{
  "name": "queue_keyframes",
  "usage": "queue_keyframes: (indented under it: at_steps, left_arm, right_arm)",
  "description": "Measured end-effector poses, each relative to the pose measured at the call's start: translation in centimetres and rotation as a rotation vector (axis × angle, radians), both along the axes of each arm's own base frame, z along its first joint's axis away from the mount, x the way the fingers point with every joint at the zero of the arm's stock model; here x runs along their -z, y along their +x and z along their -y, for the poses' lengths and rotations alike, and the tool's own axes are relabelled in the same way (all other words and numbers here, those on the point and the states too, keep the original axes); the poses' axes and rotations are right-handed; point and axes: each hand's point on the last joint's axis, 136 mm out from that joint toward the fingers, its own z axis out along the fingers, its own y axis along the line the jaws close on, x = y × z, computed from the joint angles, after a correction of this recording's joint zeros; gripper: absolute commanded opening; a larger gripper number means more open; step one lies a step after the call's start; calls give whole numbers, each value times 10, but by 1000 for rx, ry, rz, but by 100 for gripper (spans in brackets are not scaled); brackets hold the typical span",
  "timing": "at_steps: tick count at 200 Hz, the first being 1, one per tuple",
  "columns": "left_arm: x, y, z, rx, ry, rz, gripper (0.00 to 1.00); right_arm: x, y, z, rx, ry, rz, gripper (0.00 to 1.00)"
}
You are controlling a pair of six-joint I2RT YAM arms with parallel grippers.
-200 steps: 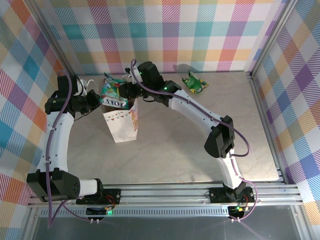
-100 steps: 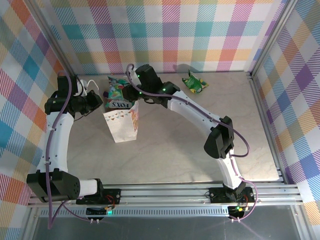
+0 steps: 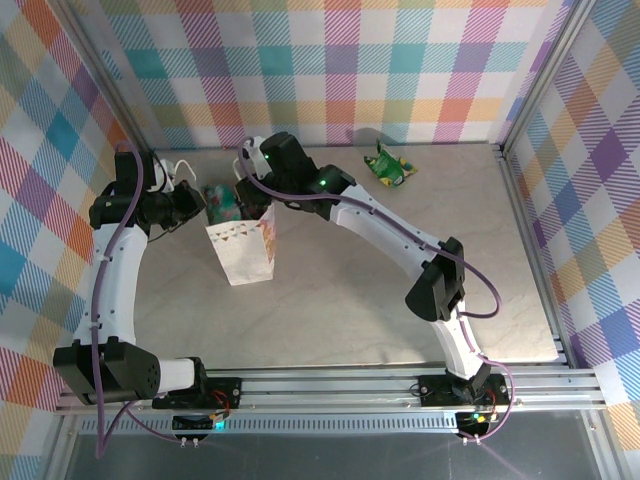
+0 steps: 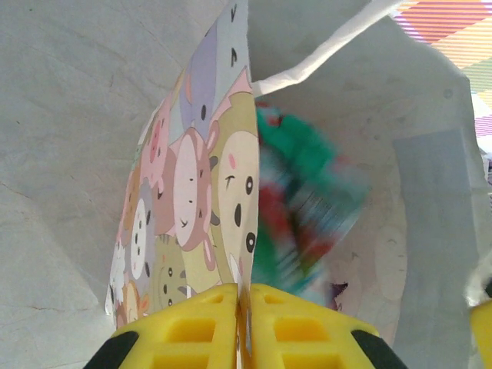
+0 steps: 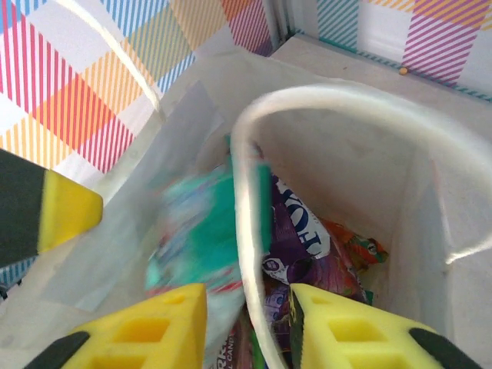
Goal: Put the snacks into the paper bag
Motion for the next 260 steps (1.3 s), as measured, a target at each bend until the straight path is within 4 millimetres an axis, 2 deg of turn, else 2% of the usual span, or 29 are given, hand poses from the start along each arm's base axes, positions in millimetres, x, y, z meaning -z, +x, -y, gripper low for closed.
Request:
queue_keyframes:
  at_steps: [28,94,134,203,260]
  left_arm:
    - [0,0,0,0,0,0,12]
    - [1,-1,0,1,5,-3,13]
    - [2,-2,0,12,14,-6,14]
    - [5,-5,-1,10,20,-23,15]
    - [4,-6,1,14,9,-21,16]
  right_arm:
    - [-13,2,4,19,2,23,37]
    - [-5,7,14,65,-48,27,37]
    - [-4,5,30,103,-83,48,37]
    - [-21,-2,73,209,-97,111,37]
    - [-6,-15,122,301,-134,98,40]
